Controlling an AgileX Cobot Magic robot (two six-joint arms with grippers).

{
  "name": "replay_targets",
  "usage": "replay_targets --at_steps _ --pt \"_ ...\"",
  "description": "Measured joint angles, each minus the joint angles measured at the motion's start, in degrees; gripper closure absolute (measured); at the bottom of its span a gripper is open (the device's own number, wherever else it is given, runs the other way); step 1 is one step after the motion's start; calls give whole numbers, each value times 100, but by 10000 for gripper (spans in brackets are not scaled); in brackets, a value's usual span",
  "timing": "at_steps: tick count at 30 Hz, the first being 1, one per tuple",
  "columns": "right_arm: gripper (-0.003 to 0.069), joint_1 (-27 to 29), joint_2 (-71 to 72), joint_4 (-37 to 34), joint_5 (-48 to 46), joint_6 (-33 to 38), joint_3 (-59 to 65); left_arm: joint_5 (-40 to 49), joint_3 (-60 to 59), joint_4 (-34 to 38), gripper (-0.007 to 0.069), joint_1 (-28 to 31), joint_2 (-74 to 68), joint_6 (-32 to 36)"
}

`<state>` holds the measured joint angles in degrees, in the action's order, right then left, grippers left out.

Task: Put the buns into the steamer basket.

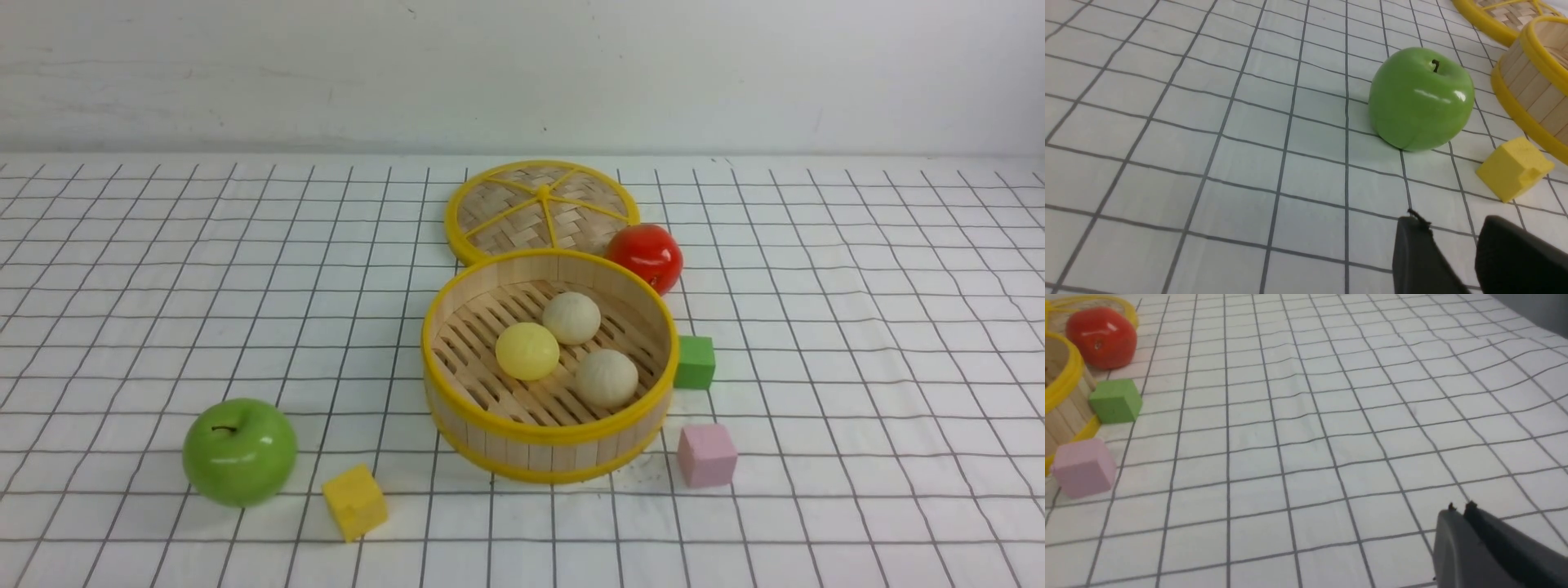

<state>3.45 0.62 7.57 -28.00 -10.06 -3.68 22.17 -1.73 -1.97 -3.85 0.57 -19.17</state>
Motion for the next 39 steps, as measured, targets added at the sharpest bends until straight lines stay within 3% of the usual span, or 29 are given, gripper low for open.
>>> replay_targets --at_steps 6,10,39 --pt "627 0 0 -699 410 896 432 0 0 0 407 0 0 0" --pt "625 0 0 -875 494 1096 451 -5 0 0 403 0 0 0" --pt "583 0 0 -899 532 1121 462 -5 0 0 387 0 0 0"
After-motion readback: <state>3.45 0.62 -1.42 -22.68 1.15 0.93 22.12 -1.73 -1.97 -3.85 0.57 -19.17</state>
